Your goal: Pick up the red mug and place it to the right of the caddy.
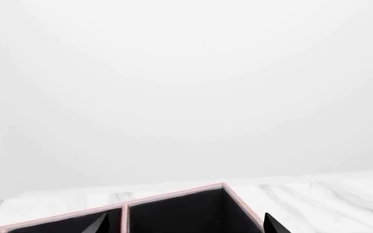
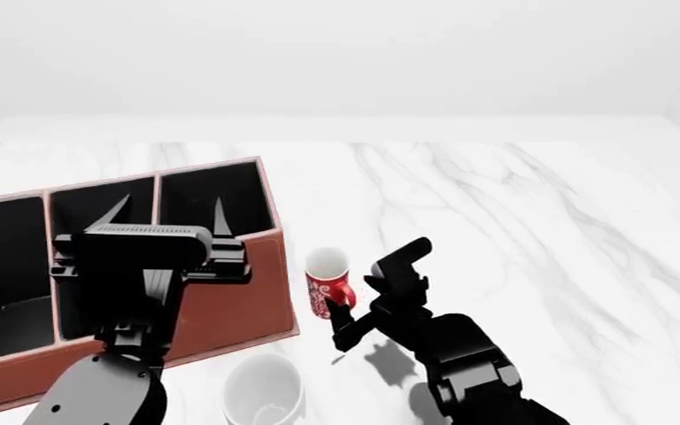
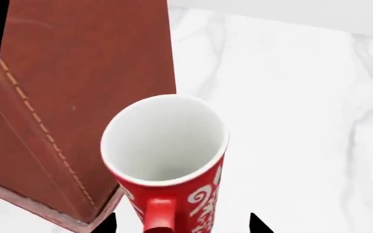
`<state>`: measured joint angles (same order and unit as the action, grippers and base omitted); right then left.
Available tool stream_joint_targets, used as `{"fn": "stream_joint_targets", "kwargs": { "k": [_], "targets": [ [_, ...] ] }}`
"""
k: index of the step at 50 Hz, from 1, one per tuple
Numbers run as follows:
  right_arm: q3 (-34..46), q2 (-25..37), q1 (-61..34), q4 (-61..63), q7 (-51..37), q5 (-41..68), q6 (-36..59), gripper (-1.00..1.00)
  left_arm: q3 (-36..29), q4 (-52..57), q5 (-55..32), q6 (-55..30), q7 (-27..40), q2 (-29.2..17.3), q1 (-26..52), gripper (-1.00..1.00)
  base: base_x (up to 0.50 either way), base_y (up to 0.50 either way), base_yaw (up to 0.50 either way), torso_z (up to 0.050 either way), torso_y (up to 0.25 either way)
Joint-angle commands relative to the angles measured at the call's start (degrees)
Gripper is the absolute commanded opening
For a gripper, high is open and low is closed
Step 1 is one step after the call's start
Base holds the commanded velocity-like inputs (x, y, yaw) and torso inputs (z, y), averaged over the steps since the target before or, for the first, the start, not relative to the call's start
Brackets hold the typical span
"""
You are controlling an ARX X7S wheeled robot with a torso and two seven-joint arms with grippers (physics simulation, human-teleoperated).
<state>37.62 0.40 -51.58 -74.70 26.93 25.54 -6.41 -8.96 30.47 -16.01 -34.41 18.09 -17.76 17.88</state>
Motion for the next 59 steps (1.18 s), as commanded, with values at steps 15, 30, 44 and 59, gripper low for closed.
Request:
{"fn": "stream_joint_targets", "kwargs": {
  "k": [15,30,44,59],
  "targets": [
    [-3.7,31.8,31.3,84.7,-22.5,13.0,32.4,1.0,-0.4,-1.5,-0.1,1.0,0.2,-0.3,0.4,1.0,0.0,0.0,0.0,0.0,0.0],
    [-25.7,37.9,46.0,111.0,-48.8,1.5,13.9,1.0,0.0,-1.5,-0.5,1.1,0.6,-0.6,0.3,1.0,0.0,0.0,0.0,0.0,0.0],
    [-24.4,38.3,48.8,115.8,-50.1,-5.7,10.3,1.0,-0.1,-0.9,-0.9,1.0,0.8,-0.8,0.3,1.0,0.0,0.0,0.0,0.0,0.0],
    [-23.1,37.9,48.0,114.1,-49.4,-5.4,11.2,1.0,-0.6,-1.1,-0.8,1.2,1.1,-1.0,0.2,1.0,0.0,0.0,0.0,0.0,0.0]
  ]
}}
